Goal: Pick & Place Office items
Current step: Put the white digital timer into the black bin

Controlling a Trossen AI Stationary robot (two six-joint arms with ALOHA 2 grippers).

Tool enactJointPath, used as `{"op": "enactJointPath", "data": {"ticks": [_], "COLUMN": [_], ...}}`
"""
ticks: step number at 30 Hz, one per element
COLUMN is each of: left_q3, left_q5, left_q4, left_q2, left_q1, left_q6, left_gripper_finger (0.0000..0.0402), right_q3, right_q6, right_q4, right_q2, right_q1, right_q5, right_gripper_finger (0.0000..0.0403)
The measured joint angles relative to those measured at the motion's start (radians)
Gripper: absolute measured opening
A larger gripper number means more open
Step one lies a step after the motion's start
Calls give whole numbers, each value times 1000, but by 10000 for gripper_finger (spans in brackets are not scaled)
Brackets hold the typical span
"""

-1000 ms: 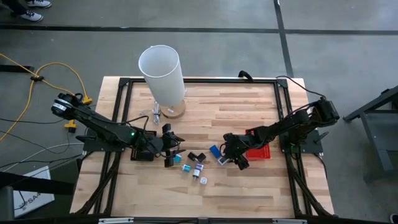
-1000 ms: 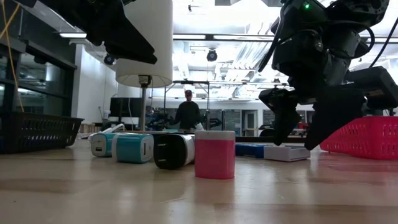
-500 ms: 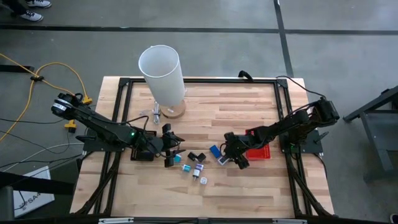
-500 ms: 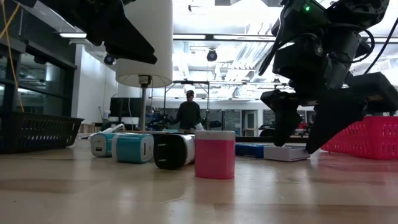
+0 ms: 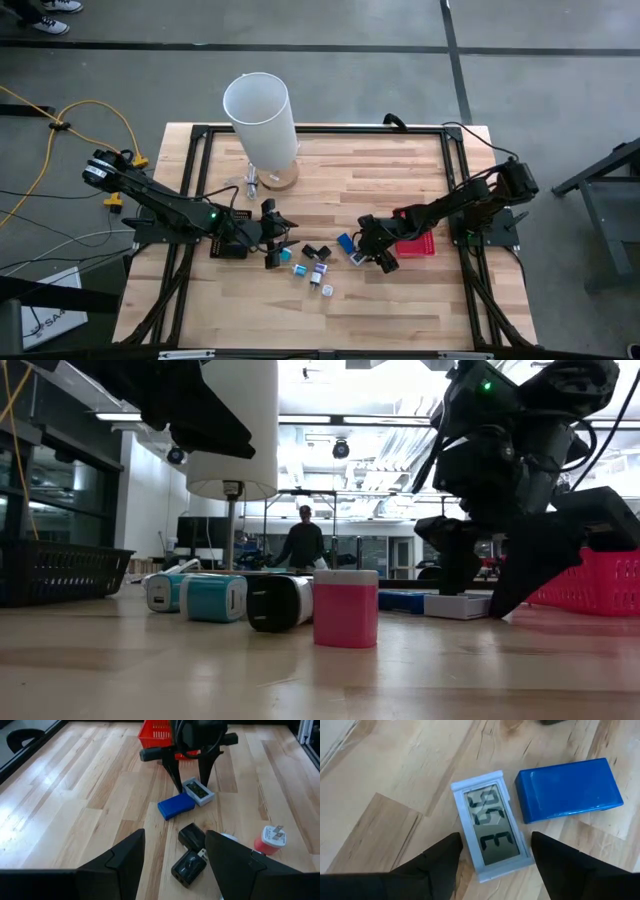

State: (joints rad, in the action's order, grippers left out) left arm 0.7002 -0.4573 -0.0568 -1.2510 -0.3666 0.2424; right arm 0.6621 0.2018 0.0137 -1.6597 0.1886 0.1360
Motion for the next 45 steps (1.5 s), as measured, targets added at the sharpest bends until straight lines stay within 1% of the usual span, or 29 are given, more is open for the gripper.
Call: {"op": "enactJointPath", "data": {"ticks": [39,42,45], "left_q3": [0,0,0], "left_q5": [0,0,0], "left_q4": [-8,-8,-8], "left_q2": [0,0,0], "left_q1": [0,0,0], "left_q6": [0,0,0], "left_gripper_finger": [203,203,203], "right_q3": [-3,-3,-3], "right_q6": [1,1,1], "right_q4": [6,6,6], "right_q2": [4,4,4], "right_q1": [1,1,2], "right_q5": [-5,-4,0], "right_gripper_finger": [235,228,210]}}
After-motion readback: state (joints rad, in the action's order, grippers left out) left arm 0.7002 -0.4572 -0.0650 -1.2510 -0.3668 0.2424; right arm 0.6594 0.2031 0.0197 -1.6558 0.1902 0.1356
